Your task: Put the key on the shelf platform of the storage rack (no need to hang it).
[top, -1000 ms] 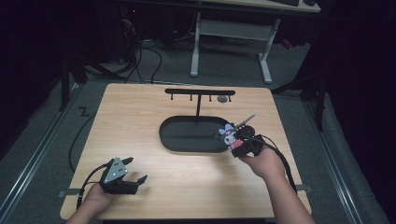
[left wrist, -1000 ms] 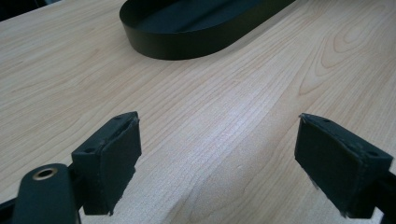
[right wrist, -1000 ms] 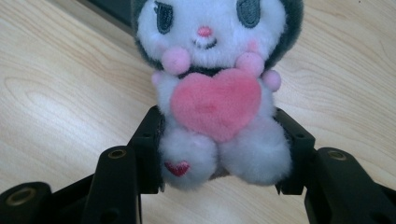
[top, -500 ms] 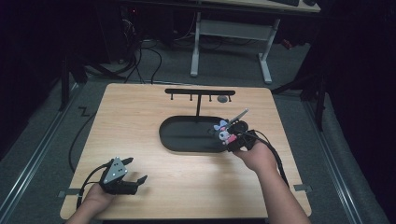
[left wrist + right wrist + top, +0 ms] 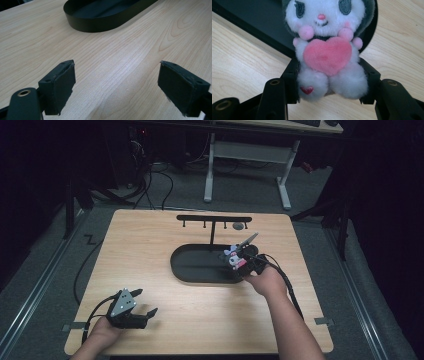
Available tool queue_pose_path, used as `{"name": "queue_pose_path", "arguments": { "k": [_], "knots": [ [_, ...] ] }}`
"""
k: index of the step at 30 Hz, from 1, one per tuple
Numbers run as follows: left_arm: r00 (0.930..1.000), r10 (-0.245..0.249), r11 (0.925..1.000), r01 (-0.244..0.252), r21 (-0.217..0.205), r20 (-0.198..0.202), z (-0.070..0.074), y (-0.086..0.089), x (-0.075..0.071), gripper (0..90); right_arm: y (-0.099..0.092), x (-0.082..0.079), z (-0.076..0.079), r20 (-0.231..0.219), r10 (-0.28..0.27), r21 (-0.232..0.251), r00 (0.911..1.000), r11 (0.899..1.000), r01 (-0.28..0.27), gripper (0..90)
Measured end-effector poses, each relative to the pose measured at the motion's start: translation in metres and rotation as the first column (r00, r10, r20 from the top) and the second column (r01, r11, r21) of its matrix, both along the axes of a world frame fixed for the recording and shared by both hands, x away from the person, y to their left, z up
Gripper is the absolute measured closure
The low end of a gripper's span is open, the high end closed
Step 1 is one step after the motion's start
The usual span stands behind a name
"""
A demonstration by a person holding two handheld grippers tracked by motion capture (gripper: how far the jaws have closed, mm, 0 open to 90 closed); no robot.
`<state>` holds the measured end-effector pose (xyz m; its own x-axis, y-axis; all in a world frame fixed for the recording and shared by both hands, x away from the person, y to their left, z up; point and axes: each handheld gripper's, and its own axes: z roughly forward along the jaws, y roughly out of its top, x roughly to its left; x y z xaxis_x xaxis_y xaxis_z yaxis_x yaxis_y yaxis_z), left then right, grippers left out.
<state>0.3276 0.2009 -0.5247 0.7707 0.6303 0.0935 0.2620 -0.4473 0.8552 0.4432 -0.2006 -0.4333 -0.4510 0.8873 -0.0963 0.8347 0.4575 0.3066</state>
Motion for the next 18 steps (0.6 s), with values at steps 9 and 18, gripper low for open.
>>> {"name": "queue_pose_path", "arguments": {
  "k": [9, 18],
  "knots": [
    [1.0, 0.001, 1.0, -0.001, -0.007, 0.0, 0.0, 0.0, 0.0, 15.5, 0.013, 0.018, -0.009, 0.012, -0.003, 0.002, 0.9999, 1.0, 0.003, 47.7],
    [1.0, -0.004, 1.0, 0.004, -0.009, 0.002, 0.0, 0.0, -0.001, 15.5, 0.023, 0.031, -0.016, 0.011, -0.016, 0.008, 0.9998, 1.0, 0.016, 47.7]
  ]
}}
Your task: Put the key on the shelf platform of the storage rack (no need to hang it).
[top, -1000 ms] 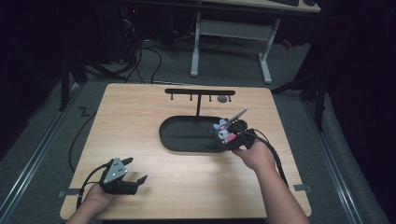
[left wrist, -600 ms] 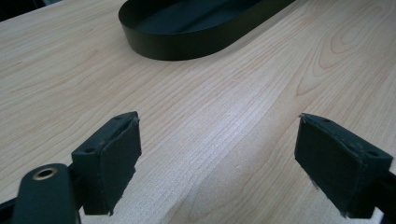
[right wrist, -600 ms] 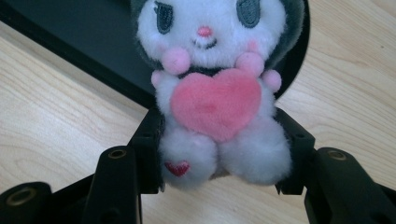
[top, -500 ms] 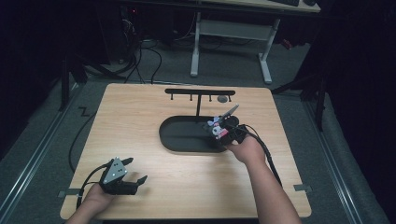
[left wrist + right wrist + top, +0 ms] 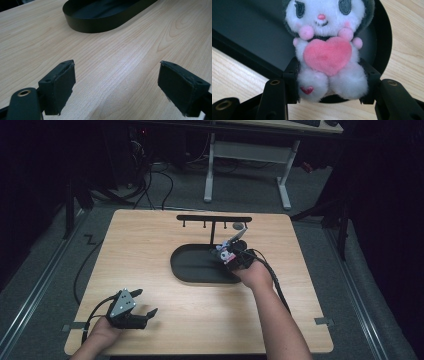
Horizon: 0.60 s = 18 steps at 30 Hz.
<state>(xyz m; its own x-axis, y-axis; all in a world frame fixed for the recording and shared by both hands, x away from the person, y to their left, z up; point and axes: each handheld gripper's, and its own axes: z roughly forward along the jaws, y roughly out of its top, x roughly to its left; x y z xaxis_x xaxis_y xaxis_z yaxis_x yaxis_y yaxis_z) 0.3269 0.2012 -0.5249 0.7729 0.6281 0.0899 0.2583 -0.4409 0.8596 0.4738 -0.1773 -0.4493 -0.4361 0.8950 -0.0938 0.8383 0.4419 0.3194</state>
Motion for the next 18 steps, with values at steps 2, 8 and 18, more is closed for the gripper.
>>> {"name": "queue_pose_path", "arguments": {
  "k": [2, 8, 18],
  "knots": [
    [1.0, -0.001, 1.0, 0.001, 0.001, 0.0, 0.0, 0.0, 0.0, 15.5, 0.001, 0.001, 0.0, 0.004, -0.005, 0.003, 1.0, 1.0, 0.005, 47.7],
    [1.0, -0.003, 1.0, 0.003, 0.002, -0.003, 0.0, 0.0, 0.0, 15.5, 0.003, 0.004, -0.006, -0.002, 0.0, -0.011, 1.0, 1.0, -0.001, 47.7],
    [1.0, -0.007, 0.9999, 0.007, 0.007, -0.006, 0.0, -0.001, 0.0, 15.5, 0.005, -0.001, -0.016, -0.041, 0.011, -0.025, 0.9991, 1.0, -0.012, 47.6]
  ]
}}
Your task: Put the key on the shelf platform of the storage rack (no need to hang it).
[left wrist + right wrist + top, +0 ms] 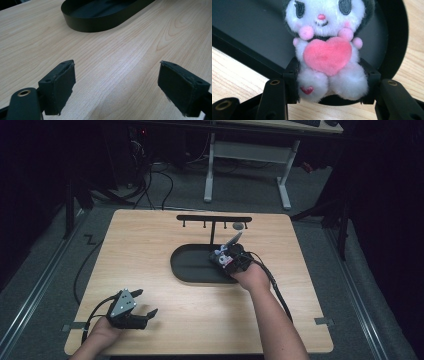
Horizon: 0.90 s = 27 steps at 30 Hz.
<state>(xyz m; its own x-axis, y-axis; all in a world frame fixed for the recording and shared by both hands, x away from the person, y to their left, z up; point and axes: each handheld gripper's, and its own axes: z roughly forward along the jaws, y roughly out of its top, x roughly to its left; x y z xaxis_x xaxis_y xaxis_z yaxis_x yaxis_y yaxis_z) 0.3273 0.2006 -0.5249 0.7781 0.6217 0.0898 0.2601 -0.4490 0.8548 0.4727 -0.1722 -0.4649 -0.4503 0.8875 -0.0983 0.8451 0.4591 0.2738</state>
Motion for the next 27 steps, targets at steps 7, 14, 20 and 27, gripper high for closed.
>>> {"name": "queue_pose_path", "arguments": {
  "k": [7, 14, 20, 27],
  "knots": [
    [1.0, -0.001, 1.0, 0.001, 0.002, 0.001, 0.0, 0.0, 0.0, 15.5, -0.004, -0.001, -0.009, -0.033, -0.021, 0.015, 0.9993, 1.0, 0.021, 47.5],
    [1.0, -0.002, 1.0, 0.002, 0.005, -0.002, 0.0, -0.001, 0.0, 15.5, -0.002, 0.0, -0.011, -0.042, -0.014, 0.023, 0.999, 1.0, 0.015, 47.3],
    [1.0, -0.004, 1.0, 0.004, 0.005, -0.001, 0.0, -0.001, 0.0, 15.5, 0.0, 0.001, -0.015, -0.039, -0.019, 0.022, 0.999, 1.0, 0.02, 46.0],
    [1.0, -0.006, 1.0, 0.006, 0.008, 0.0, 0.0, -0.001, 0.0, 15.5, 0.002, 0.002, -0.017, -0.054, -0.016, 0.036, 0.9984, 0.999, 0.018, 36.2]
  ]
}}
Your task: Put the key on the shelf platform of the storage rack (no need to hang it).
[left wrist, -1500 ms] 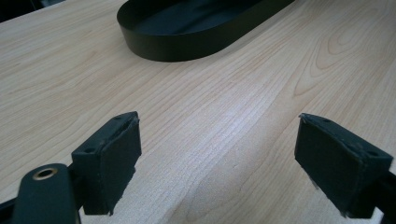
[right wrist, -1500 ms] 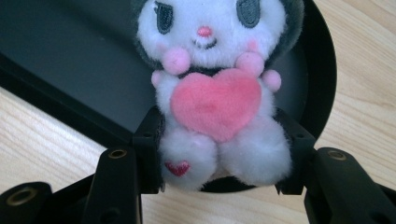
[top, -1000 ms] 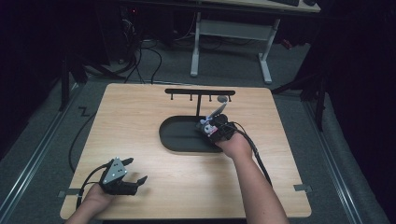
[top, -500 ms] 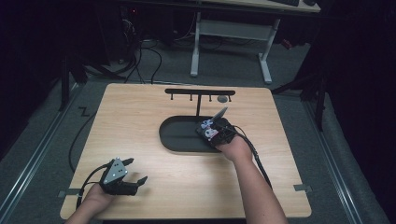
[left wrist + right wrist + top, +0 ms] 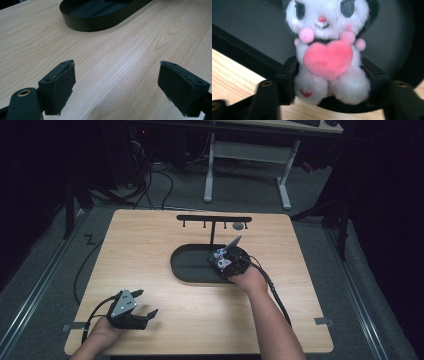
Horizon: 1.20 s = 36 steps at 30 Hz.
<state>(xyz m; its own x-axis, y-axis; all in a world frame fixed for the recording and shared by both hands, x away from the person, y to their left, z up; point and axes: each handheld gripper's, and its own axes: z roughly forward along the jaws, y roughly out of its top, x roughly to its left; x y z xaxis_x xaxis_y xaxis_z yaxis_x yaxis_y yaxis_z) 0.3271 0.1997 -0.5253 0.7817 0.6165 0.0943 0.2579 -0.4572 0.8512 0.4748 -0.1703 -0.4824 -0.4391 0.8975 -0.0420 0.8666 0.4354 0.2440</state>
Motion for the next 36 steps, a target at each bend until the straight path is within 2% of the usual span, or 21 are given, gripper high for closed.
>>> {"name": "queue_pose_path", "arguments": {
  "k": [2, 3, 4, 9, 17, 18, 24, 29, 36],
  "knots": [
    [1.0, 0.0, 1.0, 0.0, 0.001, -0.002, 0.0, 0.0, 0.0, 15.5, 0.001, 0.0, 0.001, 0.014, 0.003, -0.004, 0.9999, 1.0, -0.003, 32.7],
    [1.0, -0.001, 1.0, 0.001, 0.002, -0.002, 0.0, 0.0, 0.0, 15.5, 0.002, -0.001, 0.002, 0.004, -0.018, 0.009, 0.9998, 1.0, 0.018, 31.5],
    [1.0, -0.001, 1.0, 0.001, 0.002, -0.002, 0.0, 0.0, 0.0, 15.5, 0.002, -0.001, 0.003, 0.016, 0.0, 0.001, 0.9999, 1.0, 0.0, 29.6],
    [1.0, -0.002, 1.0, 0.002, 0.005, -0.002, 0.0, 0.0, 0.0, 15.5, 0.001, -0.004, 0.009, 0.055, -0.003, -0.003, 0.9985, 1.0, 0.004, 23.5],
    [1.0, -0.004, 1.0, 0.004, 0.008, -0.002, 0.0, -0.001, 0.0, 15.5, -0.005, -0.011, 0.026, 0.117, 0.001, 0.012, 0.9932, 1.0, -0.003, 22.3],
    [1.0, -0.003, 1.0, 0.003, 0.008, -0.002, 0.0, -0.001, 0.0, 15.5, -0.006, -0.012, 0.028, 0.124, -0.001, 0.029, 0.9923, 1.0, -0.003, 21.4],
    [1.0, -0.003, 1.0, 0.003, 0.009, 0.0, 0.0, 0.0, 0.0, 15.5, -0.007, -0.015, 0.03, 0.117, -0.005, 0.022, 0.9931, 1.0, 0.003, 17.1],
    [1.0, 0.0, 1.0, 0.0, 0.005, -0.004, 0.0, -0.001, 0.0, 15.5, -0.012, -0.021, 0.032, 0.155, -0.012, 0.051, 0.9879, 0.999, 0.004, 17.5],
    [1.0, -0.004, 0.9998, 0.004, 0.018, 0.0, 0.0, -0.002, 0.0, 15.5, -0.022, -0.038, 0.031, 0.194, -0.014, 0.069, 0.981, 0.998, 0.001, 17.6]
  ]
}}
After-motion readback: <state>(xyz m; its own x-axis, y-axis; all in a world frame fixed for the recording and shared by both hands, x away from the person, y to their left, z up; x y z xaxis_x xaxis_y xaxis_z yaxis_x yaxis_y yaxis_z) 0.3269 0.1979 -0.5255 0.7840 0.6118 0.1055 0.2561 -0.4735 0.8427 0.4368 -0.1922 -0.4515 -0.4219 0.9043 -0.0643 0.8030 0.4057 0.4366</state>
